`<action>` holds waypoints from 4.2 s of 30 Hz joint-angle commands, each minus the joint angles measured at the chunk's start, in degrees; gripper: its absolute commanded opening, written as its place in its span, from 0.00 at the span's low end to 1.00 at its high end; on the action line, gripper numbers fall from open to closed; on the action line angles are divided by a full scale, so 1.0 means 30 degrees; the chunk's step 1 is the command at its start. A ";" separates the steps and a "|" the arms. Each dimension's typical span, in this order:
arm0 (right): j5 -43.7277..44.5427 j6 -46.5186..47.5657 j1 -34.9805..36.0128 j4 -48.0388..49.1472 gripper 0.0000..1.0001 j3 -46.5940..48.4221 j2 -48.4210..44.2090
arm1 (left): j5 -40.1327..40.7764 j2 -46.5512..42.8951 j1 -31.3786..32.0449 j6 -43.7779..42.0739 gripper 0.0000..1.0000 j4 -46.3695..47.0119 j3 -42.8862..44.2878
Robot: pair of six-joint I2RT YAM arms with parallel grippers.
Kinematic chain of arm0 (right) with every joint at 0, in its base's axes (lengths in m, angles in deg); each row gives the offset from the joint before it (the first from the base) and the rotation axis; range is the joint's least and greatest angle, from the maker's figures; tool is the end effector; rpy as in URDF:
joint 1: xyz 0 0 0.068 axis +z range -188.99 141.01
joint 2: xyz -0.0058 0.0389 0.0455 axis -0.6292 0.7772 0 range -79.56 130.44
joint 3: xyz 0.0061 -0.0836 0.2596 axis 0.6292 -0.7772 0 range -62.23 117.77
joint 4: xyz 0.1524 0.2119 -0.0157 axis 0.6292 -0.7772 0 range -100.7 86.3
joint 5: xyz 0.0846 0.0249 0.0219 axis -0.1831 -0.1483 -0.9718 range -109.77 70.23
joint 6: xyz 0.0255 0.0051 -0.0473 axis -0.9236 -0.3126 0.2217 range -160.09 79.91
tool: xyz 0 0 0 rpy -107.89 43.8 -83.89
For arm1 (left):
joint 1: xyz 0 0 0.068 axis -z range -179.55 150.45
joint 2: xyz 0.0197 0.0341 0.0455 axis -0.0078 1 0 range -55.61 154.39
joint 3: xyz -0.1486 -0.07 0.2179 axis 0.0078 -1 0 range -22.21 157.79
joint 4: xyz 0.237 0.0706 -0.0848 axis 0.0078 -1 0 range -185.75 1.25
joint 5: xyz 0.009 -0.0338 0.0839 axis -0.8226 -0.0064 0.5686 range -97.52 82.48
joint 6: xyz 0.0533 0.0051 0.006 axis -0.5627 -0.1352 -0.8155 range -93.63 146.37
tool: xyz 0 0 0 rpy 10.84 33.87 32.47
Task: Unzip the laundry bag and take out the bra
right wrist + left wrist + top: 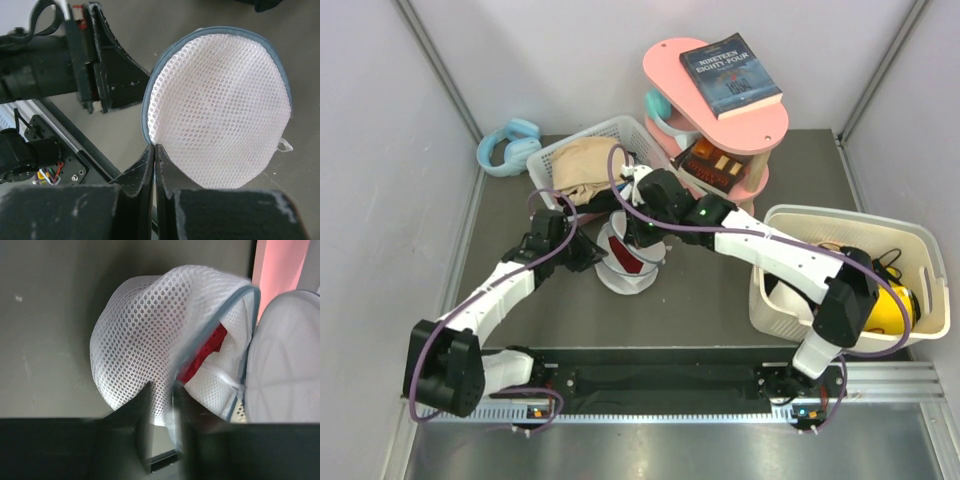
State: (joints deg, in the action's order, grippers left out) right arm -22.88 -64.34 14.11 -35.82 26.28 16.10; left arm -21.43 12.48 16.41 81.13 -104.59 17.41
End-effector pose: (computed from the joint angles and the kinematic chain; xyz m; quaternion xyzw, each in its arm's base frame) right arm 0.2274 0.3061 0.3358 -0.2363 0.8718 0.2868 0.3190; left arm 0.2314 -0.0751 0.2186 -0.2595 0.8785 -0.3141 0.2496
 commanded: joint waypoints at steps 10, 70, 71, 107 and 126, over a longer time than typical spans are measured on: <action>0.1885 -0.0881 -0.1703 -0.0277 0.00 -0.2869 -0.4400 | 0.5013 -0.4061 0.0127 -0.1496 0.00 -0.3154 0.1035; 0.3615 0.3719 0.2749 0.4086 0.33 0.1552 0.9044 | 0.3084 -0.9662 0.0127 0.0730 0.00 -0.6206 -0.3801; 0.3848 0.3718 0.2749 0.4114 0.24 0.1493 0.8839 | 0.3288 -0.9632 0.0127 0.0759 0.00 -0.6148 -0.3772; -0.3386 0.4656 0.2748 0.6224 0.38 -0.3842 0.4412 | 0.1239 -0.6293 0.0098 -0.1408 0.00 -0.3276 -0.2541; -0.1094 0.4305 0.2544 0.6164 0.00 -0.4307 -0.0560 | 0.3143 -0.7669 0.0069 -0.0588 0.00 -0.5883 -0.3244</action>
State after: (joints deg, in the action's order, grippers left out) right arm -24.85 -50.51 21.95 -19.62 14.21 24.34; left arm -13.67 -9.66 16.72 78.77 -120.61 7.95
